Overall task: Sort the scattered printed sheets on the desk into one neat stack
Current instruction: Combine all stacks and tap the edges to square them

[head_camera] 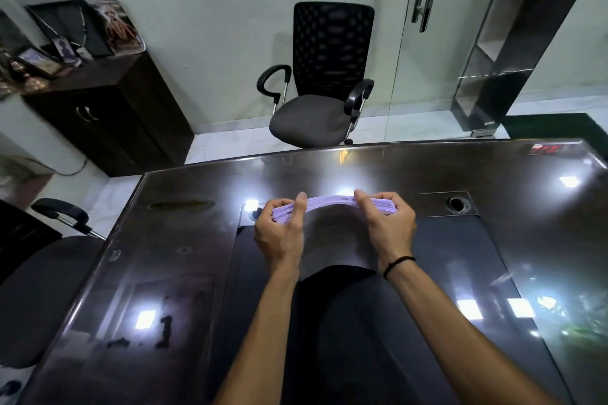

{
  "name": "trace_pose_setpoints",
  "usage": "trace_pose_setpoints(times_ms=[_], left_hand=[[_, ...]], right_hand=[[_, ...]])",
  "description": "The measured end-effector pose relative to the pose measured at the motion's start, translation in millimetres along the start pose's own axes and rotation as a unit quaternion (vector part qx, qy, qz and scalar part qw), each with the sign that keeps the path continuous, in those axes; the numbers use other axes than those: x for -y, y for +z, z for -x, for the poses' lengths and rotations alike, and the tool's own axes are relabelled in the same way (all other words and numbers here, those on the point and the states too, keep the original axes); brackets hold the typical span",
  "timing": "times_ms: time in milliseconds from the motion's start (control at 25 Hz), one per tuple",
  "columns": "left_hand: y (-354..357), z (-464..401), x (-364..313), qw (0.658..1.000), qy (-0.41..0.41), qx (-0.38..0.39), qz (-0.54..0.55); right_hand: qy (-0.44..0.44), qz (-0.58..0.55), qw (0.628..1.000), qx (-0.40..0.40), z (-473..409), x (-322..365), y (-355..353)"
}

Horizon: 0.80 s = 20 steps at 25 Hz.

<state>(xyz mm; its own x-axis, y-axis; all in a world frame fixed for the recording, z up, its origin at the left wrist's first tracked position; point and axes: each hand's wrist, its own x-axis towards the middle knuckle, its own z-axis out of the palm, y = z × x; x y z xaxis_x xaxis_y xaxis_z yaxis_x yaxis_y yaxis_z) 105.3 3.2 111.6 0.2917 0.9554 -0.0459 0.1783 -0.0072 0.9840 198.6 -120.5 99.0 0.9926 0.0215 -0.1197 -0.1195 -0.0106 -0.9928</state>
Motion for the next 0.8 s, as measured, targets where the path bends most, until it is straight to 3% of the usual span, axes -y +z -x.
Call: trace_pose_setpoints(times_ms=[120, 240, 360, 440, 520, 600, 640, 720, 800], left_hand=[[0, -1, 2, 1.0, -0.004, 0.001, 0.004], [-4, -5, 5, 0.999, 0.016, 0.015, -0.023], [-14, -13, 3, 0.979, 0.12, 0.064, -0.153], [-19, -20, -11, 0.913, 0.256, 0.112, -0.296], [-12, -25, -37, 0.786, 0.365, 0.216, -0.451], [11, -24, -62, 0.66, 0.372, 0.342, -0.556], [24, -22, -70, 0.622, 0.362, 0.375, -0.584], [45, -20, -74, 0.578, 0.372, 0.383, -0.617], [52, -23, -71, 0.586, 0.384, 0.381, -0.604]], right_hand=[[0.007, -0.002, 1.0, 0.021, -1, -3, -1], [-0.025, 0.011, 0.993, 0.113, -5, -8, -15], [-0.083, 0.054, 0.975, 0.199, -12, -17, -32], [-0.099, 0.06, 0.967, 0.228, -17, -20, -37], [-0.094, 0.053, 0.967, 0.232, -20, -21, -37], [-0.09, 0.051, 0.968, 0.228, -22, -21, -37], [-0.092, 0.055, 0.968, 0.228, -23, -21, -37], [-0.088, 0.06, 0.968, 0.225, -23, -19, -37], [-0.085, 0.069, 0.974, 0.2, -26, -21, -39]])
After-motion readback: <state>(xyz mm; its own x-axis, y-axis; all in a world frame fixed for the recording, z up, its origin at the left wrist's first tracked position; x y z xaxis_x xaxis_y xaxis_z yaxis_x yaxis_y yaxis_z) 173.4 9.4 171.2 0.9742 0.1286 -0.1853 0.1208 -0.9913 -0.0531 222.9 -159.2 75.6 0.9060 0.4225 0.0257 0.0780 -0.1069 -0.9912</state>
